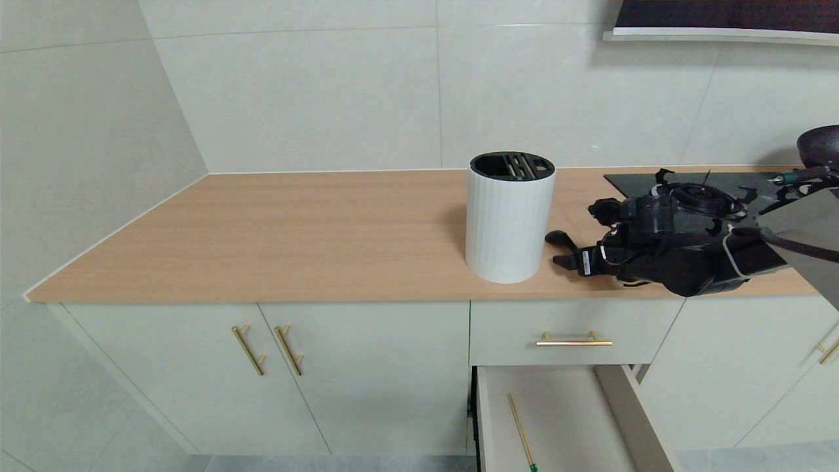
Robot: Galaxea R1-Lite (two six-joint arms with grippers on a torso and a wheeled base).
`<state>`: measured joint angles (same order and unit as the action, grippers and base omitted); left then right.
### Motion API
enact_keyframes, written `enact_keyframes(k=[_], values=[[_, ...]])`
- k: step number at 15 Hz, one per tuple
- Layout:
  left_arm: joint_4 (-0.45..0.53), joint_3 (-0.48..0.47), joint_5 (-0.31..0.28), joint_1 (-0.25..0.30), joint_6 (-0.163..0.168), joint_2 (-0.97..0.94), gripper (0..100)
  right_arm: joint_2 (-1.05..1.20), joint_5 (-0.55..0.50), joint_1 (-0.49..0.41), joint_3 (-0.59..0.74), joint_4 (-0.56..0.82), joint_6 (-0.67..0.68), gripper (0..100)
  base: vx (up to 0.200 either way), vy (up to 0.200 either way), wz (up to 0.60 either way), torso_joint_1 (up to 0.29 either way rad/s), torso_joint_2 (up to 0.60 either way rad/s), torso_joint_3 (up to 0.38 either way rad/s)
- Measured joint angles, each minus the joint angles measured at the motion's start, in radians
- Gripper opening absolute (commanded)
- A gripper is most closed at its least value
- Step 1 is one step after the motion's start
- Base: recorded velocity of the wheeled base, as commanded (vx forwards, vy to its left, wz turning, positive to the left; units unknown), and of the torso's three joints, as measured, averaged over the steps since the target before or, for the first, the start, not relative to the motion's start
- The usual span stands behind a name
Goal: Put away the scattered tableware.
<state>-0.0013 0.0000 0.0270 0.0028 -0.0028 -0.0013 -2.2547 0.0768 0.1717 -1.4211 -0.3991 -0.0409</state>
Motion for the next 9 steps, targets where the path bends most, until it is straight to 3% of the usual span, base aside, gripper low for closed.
enact_keyframes(k=[1,2,9], values=[[0.0,0.0,0.0,0.0,0.0,0.0,100,-0.009,-0.007,0.0,-0.007,-0.002,0.0,100,0.0,0.0,0.0,0.0,0.0,0.0],[0.0,0.0,0.0,0.0,0.0,0.0,100,-0.016,-0.014,0.0,-0.011,-0.004,0.001,0,0.0,0.0,0.0,0.0,0.0,0.0],[0.0,0.0,0.0,0.0,0.0,0.0,100,-0.026,-0.02,0.0,-0.014,-0.001,0.009,0,0.0,0.0,0.0,0.0,0.0,0.0]])
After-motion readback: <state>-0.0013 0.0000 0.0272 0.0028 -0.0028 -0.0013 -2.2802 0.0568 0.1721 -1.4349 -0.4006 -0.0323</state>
